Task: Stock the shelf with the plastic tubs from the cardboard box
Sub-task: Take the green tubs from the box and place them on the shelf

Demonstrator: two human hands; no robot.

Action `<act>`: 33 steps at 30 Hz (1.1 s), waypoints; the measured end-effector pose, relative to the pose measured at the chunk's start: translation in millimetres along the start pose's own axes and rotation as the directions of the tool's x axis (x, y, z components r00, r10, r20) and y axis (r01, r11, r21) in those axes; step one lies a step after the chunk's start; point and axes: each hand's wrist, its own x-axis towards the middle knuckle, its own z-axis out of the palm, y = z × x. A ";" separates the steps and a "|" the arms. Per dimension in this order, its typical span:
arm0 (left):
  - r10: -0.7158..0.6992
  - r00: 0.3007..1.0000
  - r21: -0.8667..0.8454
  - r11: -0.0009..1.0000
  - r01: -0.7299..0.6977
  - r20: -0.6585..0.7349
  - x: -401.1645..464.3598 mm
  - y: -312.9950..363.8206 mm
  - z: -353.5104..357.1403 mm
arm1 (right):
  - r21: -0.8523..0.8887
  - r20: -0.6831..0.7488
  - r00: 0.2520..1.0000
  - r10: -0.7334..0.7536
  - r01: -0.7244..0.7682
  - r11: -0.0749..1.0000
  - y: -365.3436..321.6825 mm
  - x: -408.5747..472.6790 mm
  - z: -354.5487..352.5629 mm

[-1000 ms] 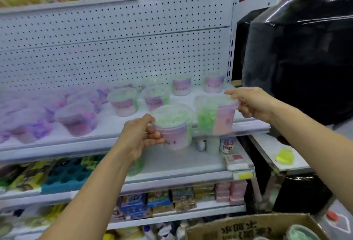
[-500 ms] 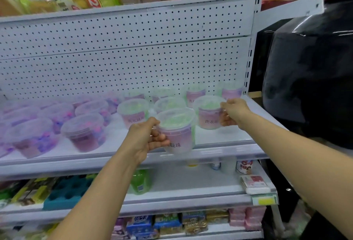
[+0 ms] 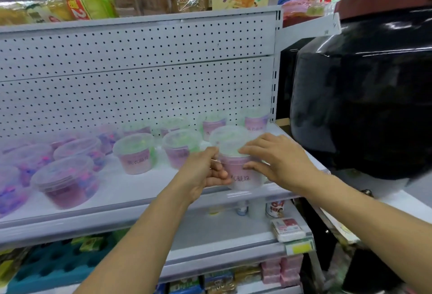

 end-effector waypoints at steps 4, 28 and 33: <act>0.478 0.875 0.804 0.492 -0.333 0.070 26.0 -18.1 7.1 | -0.047 -0.015 0.985 0.169 -0.170 0.984 39.4 -27.4 -6.9; 0.338 0.874 0.934 -0.045 -0.355 0.348 106.3 -21.3 20.2 | -0.169 0.384 0.734 0.561 -0.541 0.824 127.1 -5.4 31.1; 0.576 0.734 0.909 -0.039 -0.415 0.360 58.2 -37.9 33.5 | -0.149 0.190 0.899 0.395 -0.371 0.916 92.8 -31.2 3.9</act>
